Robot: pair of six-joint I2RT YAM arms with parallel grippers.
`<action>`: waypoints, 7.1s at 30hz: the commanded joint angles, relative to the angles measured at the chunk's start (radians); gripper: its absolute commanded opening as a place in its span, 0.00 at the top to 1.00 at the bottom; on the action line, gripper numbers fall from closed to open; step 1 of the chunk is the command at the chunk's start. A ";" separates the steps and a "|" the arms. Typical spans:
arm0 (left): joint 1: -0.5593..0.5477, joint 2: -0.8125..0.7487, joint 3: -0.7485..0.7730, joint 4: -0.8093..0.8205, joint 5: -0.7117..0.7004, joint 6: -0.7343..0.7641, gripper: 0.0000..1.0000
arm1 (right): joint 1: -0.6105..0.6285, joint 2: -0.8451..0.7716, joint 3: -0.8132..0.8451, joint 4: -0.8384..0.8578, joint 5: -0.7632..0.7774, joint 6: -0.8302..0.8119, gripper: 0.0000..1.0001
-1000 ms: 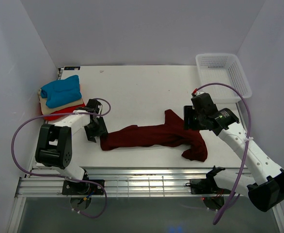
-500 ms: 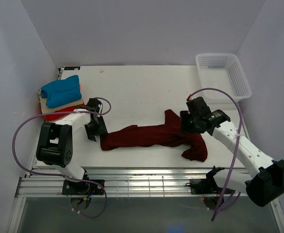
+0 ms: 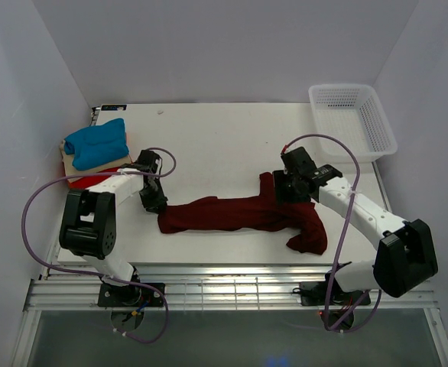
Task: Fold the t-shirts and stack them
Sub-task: Flatten out the tshirt
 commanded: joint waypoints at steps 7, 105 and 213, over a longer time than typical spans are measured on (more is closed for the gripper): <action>-0.004 0.092 -0.021 0.142 0.029 0.010 0.76 | -0.010 0.236 0.177 0.161 0.043 -0.117 0.37; -0.027 -0.427 0.630 0.090 -0.282 0.028 1.00 | -0.219 -0.063 0.804 0.264 0.139 -0.320 0.90; 0.001 0.332 0.763 0.139 -0.194 0.130 0.20 | -0.383 0.917 1.125 -0.068 -0.161 -0.229 0.69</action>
